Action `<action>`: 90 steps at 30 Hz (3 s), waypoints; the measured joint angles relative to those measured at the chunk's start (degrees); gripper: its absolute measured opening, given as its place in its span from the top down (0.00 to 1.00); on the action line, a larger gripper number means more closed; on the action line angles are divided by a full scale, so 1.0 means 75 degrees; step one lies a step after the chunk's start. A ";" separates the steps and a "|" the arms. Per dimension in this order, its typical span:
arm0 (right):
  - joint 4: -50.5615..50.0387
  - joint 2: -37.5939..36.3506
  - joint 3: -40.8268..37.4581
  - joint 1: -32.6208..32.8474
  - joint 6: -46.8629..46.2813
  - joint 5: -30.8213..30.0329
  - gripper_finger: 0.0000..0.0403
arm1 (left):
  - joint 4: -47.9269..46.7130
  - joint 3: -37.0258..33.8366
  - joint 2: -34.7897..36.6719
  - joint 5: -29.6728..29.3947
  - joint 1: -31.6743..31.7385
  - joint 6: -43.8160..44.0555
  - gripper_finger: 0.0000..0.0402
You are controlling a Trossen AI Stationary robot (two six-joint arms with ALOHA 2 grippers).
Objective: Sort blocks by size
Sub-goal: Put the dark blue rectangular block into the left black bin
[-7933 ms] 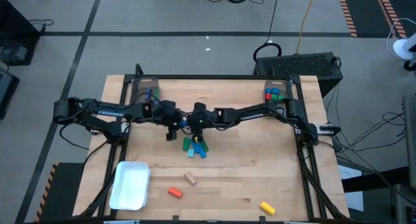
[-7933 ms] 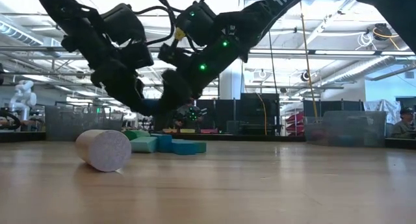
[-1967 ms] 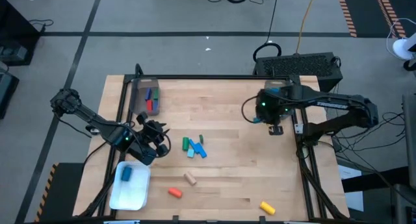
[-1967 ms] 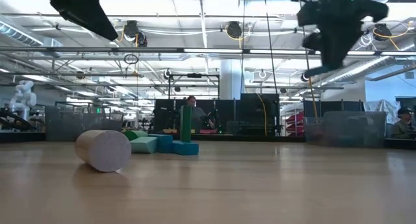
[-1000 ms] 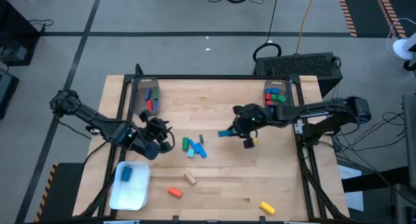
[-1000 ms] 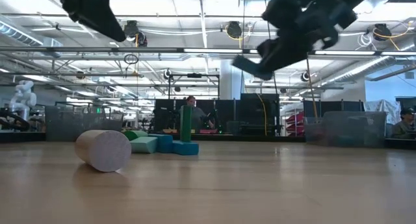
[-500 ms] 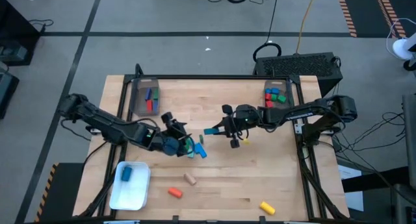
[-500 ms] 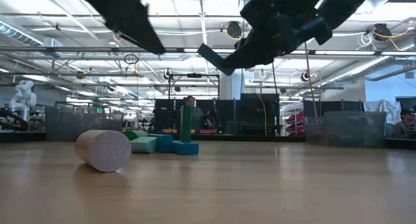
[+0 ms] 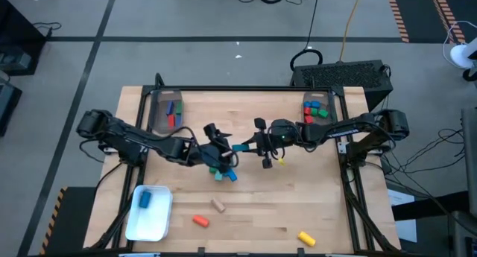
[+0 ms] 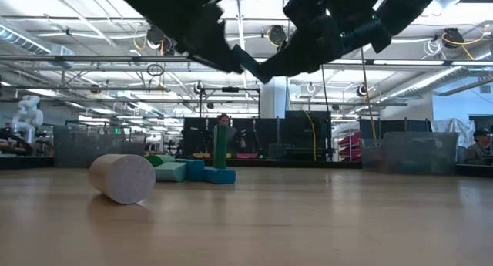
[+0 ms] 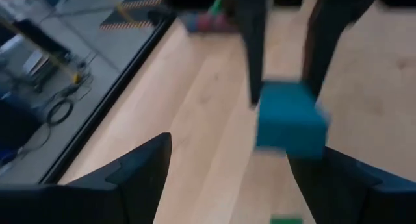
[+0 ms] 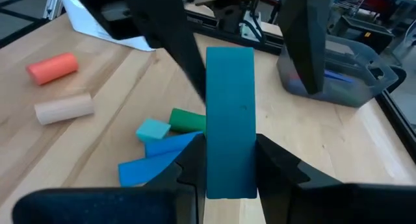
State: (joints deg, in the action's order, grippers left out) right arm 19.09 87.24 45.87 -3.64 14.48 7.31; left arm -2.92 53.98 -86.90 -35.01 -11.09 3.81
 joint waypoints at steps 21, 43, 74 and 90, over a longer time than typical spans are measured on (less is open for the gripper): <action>-0.0020 -0.0004 0.0000 -0.0015 0.0050 -0.0367 0.80 | 0.0545 0.0000 -0.0011 0.0868 0.0103 -0.0428 0.51; -0.0466 0.0000 0.0005 -0.0029 -0.0225 -0.1431 0.52 | -0.0578 0.0006 0.0273 0.0095 0.0282 0.0077 0.72; 0.1738 0.2151 0.0025 0.0164 -0.1818 0.0081 0.44 | -0.9031 0.0006 0.1863 -0.0920 0.3040 0.6804 0.72; 0.1580 0.2151 0.0023 0.0309 -0.1804 0.0478 0.44 | -0.7152 0.0006 0.1863 0.0432 0.4929 0.3608 0.51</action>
State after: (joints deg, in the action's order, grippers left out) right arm 30.94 103.37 46.04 -1.32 0.95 10.90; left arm -56.55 54.02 -72.93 -31.77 25.88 30.87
